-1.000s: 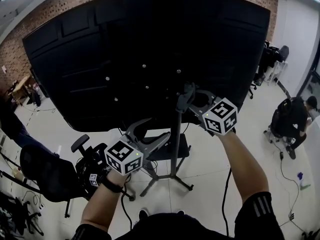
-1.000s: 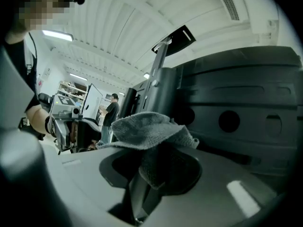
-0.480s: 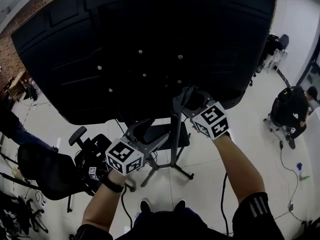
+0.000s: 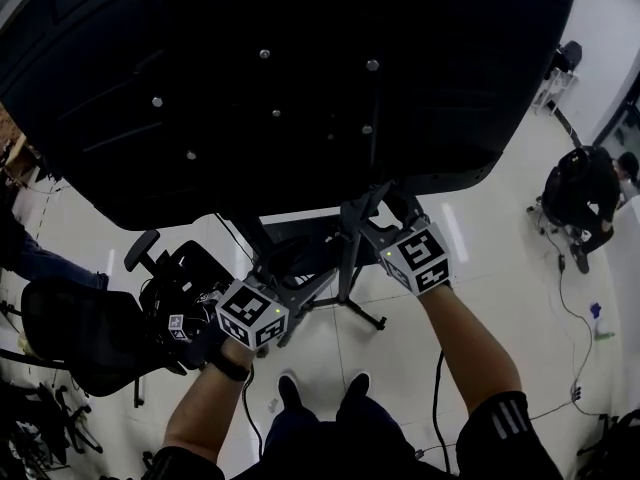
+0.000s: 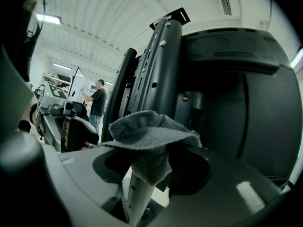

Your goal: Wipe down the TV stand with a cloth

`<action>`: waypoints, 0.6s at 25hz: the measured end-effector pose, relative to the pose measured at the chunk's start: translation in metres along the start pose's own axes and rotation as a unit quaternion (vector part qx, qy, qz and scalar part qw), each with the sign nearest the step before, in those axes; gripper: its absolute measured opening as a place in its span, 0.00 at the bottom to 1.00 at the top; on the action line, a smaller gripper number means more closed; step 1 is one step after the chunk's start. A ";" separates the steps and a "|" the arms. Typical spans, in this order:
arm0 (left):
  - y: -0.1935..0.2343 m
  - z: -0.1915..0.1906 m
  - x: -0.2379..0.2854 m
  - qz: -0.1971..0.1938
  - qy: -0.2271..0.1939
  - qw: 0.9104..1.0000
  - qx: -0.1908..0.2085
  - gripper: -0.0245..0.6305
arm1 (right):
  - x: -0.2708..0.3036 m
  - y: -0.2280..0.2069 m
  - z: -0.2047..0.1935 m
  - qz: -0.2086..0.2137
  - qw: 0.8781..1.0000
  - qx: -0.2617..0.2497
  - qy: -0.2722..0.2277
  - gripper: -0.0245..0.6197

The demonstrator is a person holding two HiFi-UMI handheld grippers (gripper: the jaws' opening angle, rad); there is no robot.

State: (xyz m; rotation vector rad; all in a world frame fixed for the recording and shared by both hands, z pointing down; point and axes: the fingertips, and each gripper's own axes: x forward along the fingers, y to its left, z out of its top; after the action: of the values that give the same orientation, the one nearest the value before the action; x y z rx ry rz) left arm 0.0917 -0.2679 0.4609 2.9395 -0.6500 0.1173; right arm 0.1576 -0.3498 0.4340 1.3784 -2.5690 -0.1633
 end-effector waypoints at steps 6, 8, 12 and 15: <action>0.022 -0.059 0.013 0.005 0.030 0.999 -0.014 0.52 | 0.013 0.014 -0.063 -0.004 1.000 0.015 0.024 0.39; 0.027 -0.080 0.018 0.003 0.039 0.999 -0.025 0.52 | 0.017 0.021 -0.091 0.000 0.999 0.019 0.046 0.39; 0.035 -0.125 0.029 -0.001 0.058 0.997 -0.041 0.52 | 0.025 0.031 -0.146 0.011 0.997 0.027 0.073 0.39; 0.044 -0.160 0.034 0.005 0.074 0.996 -0.052 0.52 | 0.030 0.038 -0.181 0.021 0.995 0.049 0.080 0.40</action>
State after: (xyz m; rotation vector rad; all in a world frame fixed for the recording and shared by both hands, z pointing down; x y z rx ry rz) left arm 0.0959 -0.2985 0.6277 2.7961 -0.6297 0.2905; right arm 0.1553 -0.3524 0.6210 1.3097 -2.4997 0.0778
